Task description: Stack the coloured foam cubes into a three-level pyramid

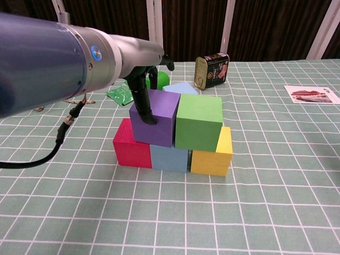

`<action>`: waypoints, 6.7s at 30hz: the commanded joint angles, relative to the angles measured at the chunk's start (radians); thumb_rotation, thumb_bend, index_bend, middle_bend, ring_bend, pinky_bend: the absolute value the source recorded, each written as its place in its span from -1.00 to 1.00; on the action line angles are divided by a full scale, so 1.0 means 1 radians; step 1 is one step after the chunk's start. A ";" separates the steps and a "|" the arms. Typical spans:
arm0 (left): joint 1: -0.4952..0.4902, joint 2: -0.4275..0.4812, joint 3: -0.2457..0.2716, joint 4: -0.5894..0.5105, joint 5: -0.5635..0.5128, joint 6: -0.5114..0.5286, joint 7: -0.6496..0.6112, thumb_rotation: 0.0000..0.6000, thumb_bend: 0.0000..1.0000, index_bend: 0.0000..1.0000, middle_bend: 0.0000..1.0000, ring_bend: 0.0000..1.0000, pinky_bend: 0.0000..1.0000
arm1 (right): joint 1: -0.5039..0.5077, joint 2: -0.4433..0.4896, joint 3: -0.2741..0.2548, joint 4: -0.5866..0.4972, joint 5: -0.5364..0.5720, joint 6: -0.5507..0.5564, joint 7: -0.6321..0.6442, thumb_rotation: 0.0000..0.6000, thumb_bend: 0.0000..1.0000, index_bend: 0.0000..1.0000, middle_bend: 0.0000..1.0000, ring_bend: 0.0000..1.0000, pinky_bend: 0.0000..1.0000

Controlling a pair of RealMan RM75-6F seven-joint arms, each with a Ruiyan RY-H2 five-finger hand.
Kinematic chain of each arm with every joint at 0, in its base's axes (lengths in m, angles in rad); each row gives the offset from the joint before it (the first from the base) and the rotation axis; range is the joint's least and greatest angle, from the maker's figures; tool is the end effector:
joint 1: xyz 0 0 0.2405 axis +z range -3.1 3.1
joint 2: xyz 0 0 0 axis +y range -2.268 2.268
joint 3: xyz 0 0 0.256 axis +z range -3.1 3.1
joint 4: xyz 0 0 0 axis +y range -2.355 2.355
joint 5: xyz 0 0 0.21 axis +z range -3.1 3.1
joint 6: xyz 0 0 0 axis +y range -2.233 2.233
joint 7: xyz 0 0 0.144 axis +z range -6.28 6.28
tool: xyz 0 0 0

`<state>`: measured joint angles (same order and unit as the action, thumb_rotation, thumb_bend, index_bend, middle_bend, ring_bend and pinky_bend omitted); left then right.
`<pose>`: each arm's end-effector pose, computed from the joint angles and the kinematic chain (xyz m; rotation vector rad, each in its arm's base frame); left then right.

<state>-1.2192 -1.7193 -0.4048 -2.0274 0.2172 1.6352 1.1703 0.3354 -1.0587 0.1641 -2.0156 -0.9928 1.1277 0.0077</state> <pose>0.0270 0.2859 -0.0109 -1.8090 -0.9153 -0.6448 -0.2348 -0.2434 0.1183 1.2615 -1.5212 0.9753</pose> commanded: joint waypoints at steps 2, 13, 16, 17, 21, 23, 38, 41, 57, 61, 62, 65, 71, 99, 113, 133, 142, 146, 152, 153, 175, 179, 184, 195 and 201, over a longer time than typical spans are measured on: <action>0.001 0.001 0.000 -0.001 -0.001 0.000 0.002 1.00 -0.50 -1.00 -0.46 -1.00 -0.98 | 0.000 0.000 0.000 0.000 0.001 0.000 0.000 1.00 -0.31 -1.00 -1.00 -1.00 -1.00; 0.008 0.002 0.001 -0.004 0.005 0.001 0.001 1.00 -0.58 -1.00 -0.56 -1.00 -0.99 | 0.000 0.000 0.000 0.000 0.001 0.000 -0.001 1.00 -0.31 -1.00 -1.00 -1.00 -1.00; 0.012 0.008 -0.004 -0.012 0.006 -0.001 -0.003 1.00 -0.64 -1.00 -0.61 -1.00 -1.00 | 0.000 0.000 -0.001 0.000 0.001 0.000 -0.002 1.00 -0.31 -1.00 -1.00 -1.00 -1.00; 0.013 0.010 -0.006 -0.015 0.005 -0.002 -0.004 1.00 -0.67 -1.00 -0.63 -1.00 -1.00 | 0.000 0.000 -0.001 0.000 0.001 0.000 -0.002 1.00 -0.31 -1.00 -1.00 -1.00 -1.00; 0.020 0.035 -0.021 -0.035 -0.003 -0.003 -0.004 1.00 -0.74 -1.00 -0.70 -1.00 -1.00 | 0.000 0.000 -0.001 0.002 0.002 -0.001 -0.001 1.00 -0.31 -1.00 -1.00 -1.00 -1.00; 0.027 0.056 -0.030 -0.050 -0.006 -0.008 -0.006 1.00 -0.77 -1.00 -0.72 -1.00 -1.00 | 0.001 -0.001 -0.001 0.003 0.003 -0.001 -0.002 1.00 -0.31 -1.00 -1.00 -1.00 -1.00; 0.095 0.262 -0.103 -0.126 -0.010 -0.072 -0.058 1.00 -0.78 -1.00 -0.75 -1.00 -1.00 | 0.001 -0.013 -0.007 0.014 0.000 0.006 -0.019 1.00 -0.31 -1.00 -1.00 -1.00 -1.00; 0.099 0.302 -0.103 -0.111 -0.011 -0.126 -0.061 1.00 -0.78 -1.00 -0.76 -1.00 -1.00 | 0.001 -0.016 -0.008 0.014 -0.002 0.009 -0.025 1.00 -0.31 -1.00 -1.00 -1.00 -1.00; 0.023 0.410 0.052 0.253 0.142 -0.686 -0.059 1.00 -0.91 -1.00 -0.93 -1.00 -1.00 | 0.003 -0.029 -0.006 0.022 0.009 0.021 -0.045 1.00 -0.31 -1.00 -1.00 -1.00 -1.00; 0.006 0.402 0.089 0.358 0.250 -0.808 -0.110 1.00 -0.95 -1.00 -0.98 -1.00 -1.00 | 0.004 -0.030 -0.005 0.026 0.017 0.018 -0.045 1.00 -0.31 -1.00 -1.00 -1.00 -1.00; 0.001 0.401 0.096 0.381 0.269 -0.832 -0.118 1.00 -0.96 -1.00 -0.99 -1.00 -1.00 | 0.004 -0.030 -0.005 0.027 0.018 0.018 -0.045 1.00 -0.31 -1.00 -1.00 -1.00 -1.00; -0.025 0.398 0.125 0.465 0.357 -0.927 -0.137 1.00 -0.96 -1.00 -1.00 -1.00 -1.00 | 0.005 -0.033 -0.004 0.032 0.023 0.017 -0.047 1.00 -0.31 -1.00 -1.00 -1.00 -1.00; -0.062 0.370 0.173 0.601 0.526 -1.078 -0.208 1.00 -0.96 -1.00 -1.00 -1.00 -1.00 | 0.006 -0.040 -0.003 0.039 0.031 0.018 -0.051 1.00 -0.31 -1.00 -1.00 -1.00 -1.00; -0.171 0.126 0.279 0.976 0.760 -1.213 -0.505 1.00 -0.71 -1.00 -0.98 -1.00 -1.00 | -0.001 -0.041 0.009 0.048 0.025 0.021 -0.028 1.00 -0.31 -1.00 -1.00 -1.00 -1.00; -0.206 0.020 0.292 1.110 0.763 -1.234 -0.588 1.00 -0.70 -1.00 -0.88 -1.00 -1.00 | -0.003 -0.040 0.010 0.049 0.023 0.020 -0.023 1.00 -0.31 -1.00 -1.00 -1.00 -1.00; -0.198 -0.022 0.288 1.169 0.783 -1.197 -0.671 1.00 -0.45 -1.00 -0.13 -1.00 -1.00 | -0.004 -0.041 0.006 0.044 0.016 0.014 -0.022 1.00 -0.31 -1.00 -1.00 -1.00 -1.00; -0.184 0.025 0.290 1.120 0.757 -1.166 -0.654 1.00 -0.45 -1.00 -0.11 -1.00 -1.00 | -0.004 -0.042 0.004 0.041 0.012 0.014 -0.024 1.00 -0.31 -1.00 -1.00 -1.00 -1.00; -0.172 0.069 0.291 1.067 0.690 -1.144 -0.624 1.00 -0.45 -0.99 -0.09 -1.00 -1.00 | -0.005 -0.042 0.003 0.039 0.009 0.016 -0.025 1.00 -0.31 -1.00 -1.00 -1.00 -1.00; -0.159 0.185 0.313 0.901 0.511 -1.065 -0.527 1.00 -0.45 -0.97 -0.07 -1.00 -1.00 | -0.008 -0.037 0.005 0.032 0.001 0.021 -0.020 1.00 -0.31 -1.00 -1.00 -1.00 -1.00; -0.158 0.204 0.319 0.873 0.488 -1.052 -0.512 1.00 -0.45 -0.97 -0.07 -1.00 -1.00 | -0.008 -0.037 0.005 0.031 0.000 0.021 -0.020 1.00 -0.31 -1.00 -1.00 -1.00 -1.00; -0.051 0.624 0.526 0.240 0.223 -0.705 -0.337 1.00 -0.45 -0.97 -0.08 -1.00 -1.00 | -0.021 -0.015 0.008 -0.016 -0.055 0.044 0.001 1.00 -0.31 -1.00 -1.00 -1.00 -1.00; -0.010 0.645 0.558 0.194 0.251 -0.679 -0.340 1.00 -0.45 -0.97 -0.08 -1.00 -1.00 | -0.022 -0.014 0.006 -0.023 -0.065 0.047 0.002 1.00 -0.31 -1.00 -1.00 -1.00 -1.00; 0.042 0.643 0.573 0.161 0.289 -0.636 -0.359 1.00 -0.45 -0.98 -0.09 -1.00 -1.00 | -0.024 -0.014 0.003 -0.028 -0.074 0.047 0.003 1.00 -0.31 -1.00 -1.00 -1.00 -1.00; 0.130 0.560 0.564 0.121 0.264 -0.505 -0.343 1.00 -0.45 -0.98 -0.10 -1.00 -1.00 | -0.026 -0.014 -0.001 -0.032 -0.087 0.049 0.007 1.00 -0.31 -1.00 -1.00 -1.00 -1.00; 0.154 0.509 0.543 0.114 0.206 -0.446 -0.310 1.00 -0.45 -0.98 -0.14 -1.00 -1.00 | -0.027 -0.012 -0.001 -0.034 -0.090 0.049 0.011 1.00 -0.31 -1.00 -1.00 -1.00 -1.00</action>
<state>-1.0733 -1.1966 0.1465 -1.9095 0.4416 1.1781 0.8503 0.3084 -1.0708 0.1627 -2.0495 -1.0828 1.1771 0.0186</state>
